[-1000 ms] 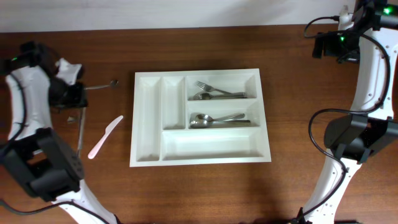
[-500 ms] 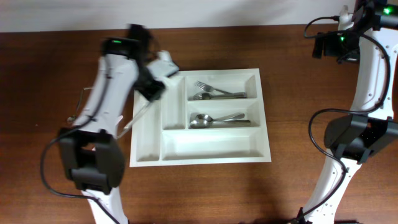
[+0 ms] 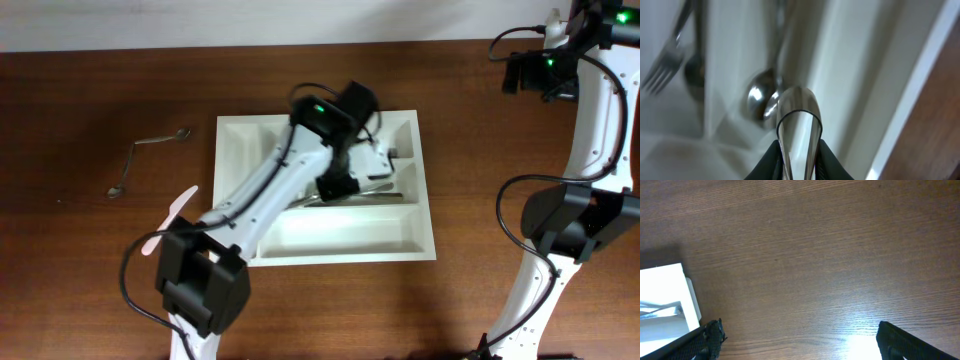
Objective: Pack container
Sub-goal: 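Lift the tongs with the left gripper and carry them over the tray, then lower the tongs into the bottom compartment and open the left gripper, then raise the left gripper and move it back over the silver spoon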
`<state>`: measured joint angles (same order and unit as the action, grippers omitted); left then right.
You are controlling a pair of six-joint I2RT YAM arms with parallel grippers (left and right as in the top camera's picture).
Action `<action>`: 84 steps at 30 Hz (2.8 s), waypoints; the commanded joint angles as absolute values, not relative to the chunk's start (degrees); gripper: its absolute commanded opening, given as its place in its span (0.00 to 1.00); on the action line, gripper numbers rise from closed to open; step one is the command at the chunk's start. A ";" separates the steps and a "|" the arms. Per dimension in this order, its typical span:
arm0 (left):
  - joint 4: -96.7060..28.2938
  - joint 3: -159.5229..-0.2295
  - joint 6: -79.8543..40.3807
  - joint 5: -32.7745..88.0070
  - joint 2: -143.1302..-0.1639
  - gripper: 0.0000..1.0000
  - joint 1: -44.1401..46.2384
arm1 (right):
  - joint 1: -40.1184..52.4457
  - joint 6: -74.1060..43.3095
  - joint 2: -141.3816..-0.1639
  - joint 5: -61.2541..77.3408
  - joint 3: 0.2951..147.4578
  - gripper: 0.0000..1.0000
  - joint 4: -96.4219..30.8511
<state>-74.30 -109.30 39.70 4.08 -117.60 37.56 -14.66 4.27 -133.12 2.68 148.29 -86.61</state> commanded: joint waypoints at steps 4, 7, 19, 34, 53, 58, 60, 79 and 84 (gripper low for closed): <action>-74.19 -110.41 40.84 3.53 -118.06 0.02 42.11 | -14.74 3.55 -132.16 3.01 149.05 0.99 -86.61; -73.97 -110.41 40.84 4.14 -118.08 0.02 43.59 | -14.74 3.55 -132.16 3.01 149.05 0.99 -86.61; -71.85 -108.88 40.84 8.45 -123.87 0.02 44.91 | -14.74 3.55 -132.16 3.01 149.05 0.99 -86.61; -71.55 -108.88 40.84 8.45 -128.70 0.05 44.91 | -14.74 3.55 -132.16 3.01 149.05 0.99 -86.61; -71.55 -108.88 40.82 9.47 -128.70 0.52 45.01 | -14.74 3.55 -132.16 3.01 149.05 0.99 -86.61; -71.16 -108.90 40.84 9.19 -128.70 0.52 45.01 | -14.74 3.55 -132.16 3.01 149.05 0.99 -86.61; -70.94 -109.16 40.80 7.94 -128.68 0.52 45.01 | -14.74 3.55 -132.16 3.01 149.05 0.99 -86.61; -79.57 -137.45 31.22 -5.26 -128.68 0.54 32.25 | -14.74 3.55 -132.16 3.01 149.05 0.99 -86.61; -79.35 -137.69 27.99 -5.82 -129.03 0.56 21.74 | -14.74 3.55 -132.16 3.01 149.05 0.99 -86.61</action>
